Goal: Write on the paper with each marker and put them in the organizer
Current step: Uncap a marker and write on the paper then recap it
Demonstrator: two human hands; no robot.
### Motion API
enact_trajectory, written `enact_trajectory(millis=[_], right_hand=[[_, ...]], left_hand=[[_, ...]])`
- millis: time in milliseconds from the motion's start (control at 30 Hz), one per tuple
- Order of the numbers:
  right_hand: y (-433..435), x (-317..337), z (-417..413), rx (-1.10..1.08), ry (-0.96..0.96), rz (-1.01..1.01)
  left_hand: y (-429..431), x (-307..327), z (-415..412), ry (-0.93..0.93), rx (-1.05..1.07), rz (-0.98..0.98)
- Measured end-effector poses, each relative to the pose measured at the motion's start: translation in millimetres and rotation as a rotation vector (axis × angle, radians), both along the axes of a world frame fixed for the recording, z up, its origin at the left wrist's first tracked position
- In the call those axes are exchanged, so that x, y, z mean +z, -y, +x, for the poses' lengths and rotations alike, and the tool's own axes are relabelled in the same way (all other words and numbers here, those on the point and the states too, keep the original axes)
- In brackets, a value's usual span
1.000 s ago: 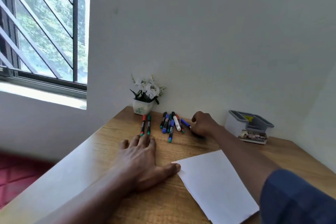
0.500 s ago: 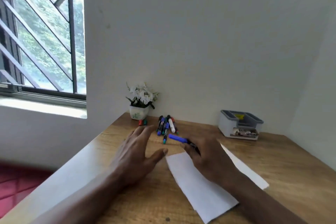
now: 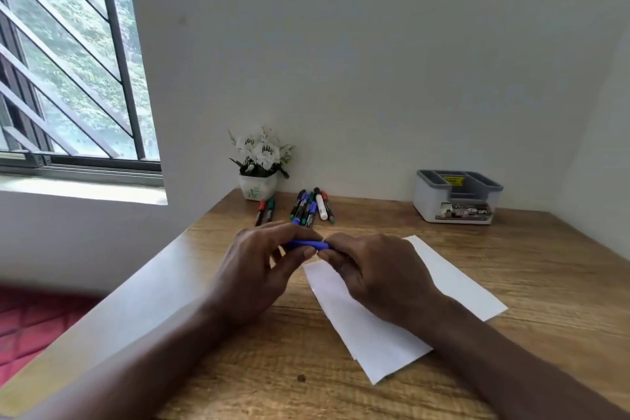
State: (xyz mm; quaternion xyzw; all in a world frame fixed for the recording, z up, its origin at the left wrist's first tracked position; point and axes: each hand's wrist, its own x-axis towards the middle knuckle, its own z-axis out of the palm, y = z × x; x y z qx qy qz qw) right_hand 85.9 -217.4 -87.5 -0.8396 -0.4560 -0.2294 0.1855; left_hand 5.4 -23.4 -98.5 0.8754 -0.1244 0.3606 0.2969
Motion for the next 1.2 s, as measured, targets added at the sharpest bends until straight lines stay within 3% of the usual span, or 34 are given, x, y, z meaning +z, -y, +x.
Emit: enact_trajectory(millis=[133, 367, 567, 800, 1000, 1100, 1200], right_hand=[[3.0, 6.0, 3.1, -0.089, -0.127, 0.126], [8.4, 1.0, 11.1, -0.166, -0.305, -0.088], [3.8, -1.8, 7.7, -0.145, -0.309, -0.188], [1.3, -5.2, 9.8, -0.099, -0.275, -0.209], [1.4, -4.5, 11.6, -0.088, -0.266, -0.239], [-0.6, -3.9, 12.6, -0.070, -0.284, -0.156], [1.5, -3.2, 13.0, 0.013, -0.343, 0.106]], left_hand=[[-9.8, -1.2, 5.8, -0.032, 0.133, -0.137], [-22.4, 0.0, 10.0, -0.227, 0.340, -0.107], [-23.4, 0.5, 17.6, -0.408, 0.453, 0.076], [-26.4, 0.2, 12.1, -0.509, 0.436, -0.009], [-29.8, 1.3, 7.2, -0.726, 0.392, 0.091], [-29.3, 1.4, 9.0, -0.743, 0.387, 0.097], [-29.2, 1.1, 10.3, -0.755, 0.384, 0.096]])
